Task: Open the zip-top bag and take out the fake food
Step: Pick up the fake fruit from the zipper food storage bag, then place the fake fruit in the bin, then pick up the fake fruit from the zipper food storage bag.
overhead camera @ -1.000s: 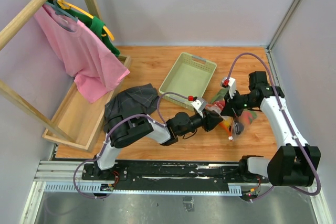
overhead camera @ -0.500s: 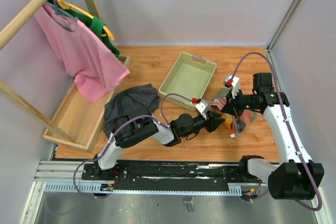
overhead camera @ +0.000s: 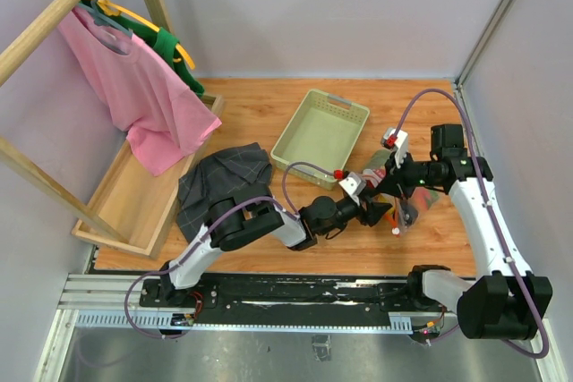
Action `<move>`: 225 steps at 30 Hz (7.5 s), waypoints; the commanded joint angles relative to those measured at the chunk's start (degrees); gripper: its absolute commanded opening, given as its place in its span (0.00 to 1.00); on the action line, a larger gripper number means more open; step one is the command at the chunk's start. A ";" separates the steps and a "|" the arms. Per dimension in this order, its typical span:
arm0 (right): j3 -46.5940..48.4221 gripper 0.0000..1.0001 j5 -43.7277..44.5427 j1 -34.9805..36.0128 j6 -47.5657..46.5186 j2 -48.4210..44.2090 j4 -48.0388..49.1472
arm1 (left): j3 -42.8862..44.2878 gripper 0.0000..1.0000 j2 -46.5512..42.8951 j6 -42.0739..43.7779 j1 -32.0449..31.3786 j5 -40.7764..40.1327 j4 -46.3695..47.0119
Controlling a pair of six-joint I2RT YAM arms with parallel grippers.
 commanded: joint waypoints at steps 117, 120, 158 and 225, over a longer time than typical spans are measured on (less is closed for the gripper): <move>-0.87 0.06 6.90 4.07 0.95 3.51 1.51 | 24.22 0.00 -17.09 -5.97 15.12 -19.34 -77.68; -0.93 0.06 6.90 4.08 0.93 3.60 1.51 | 28.31 0.00 -14.27 -4.24 15.77 -20.07 -78.76; -0.79 0.06 6.12 4.08 1.00 4.22 1.43 | 69.98 0.20 19.86 8.51 28.13 -20.15 -87.14; -0.64 0.06 1.92 4.08 1.03 3.08 1.09 | -6.34 0.83 -45.13 -15.12 28.42 16.51 -46.95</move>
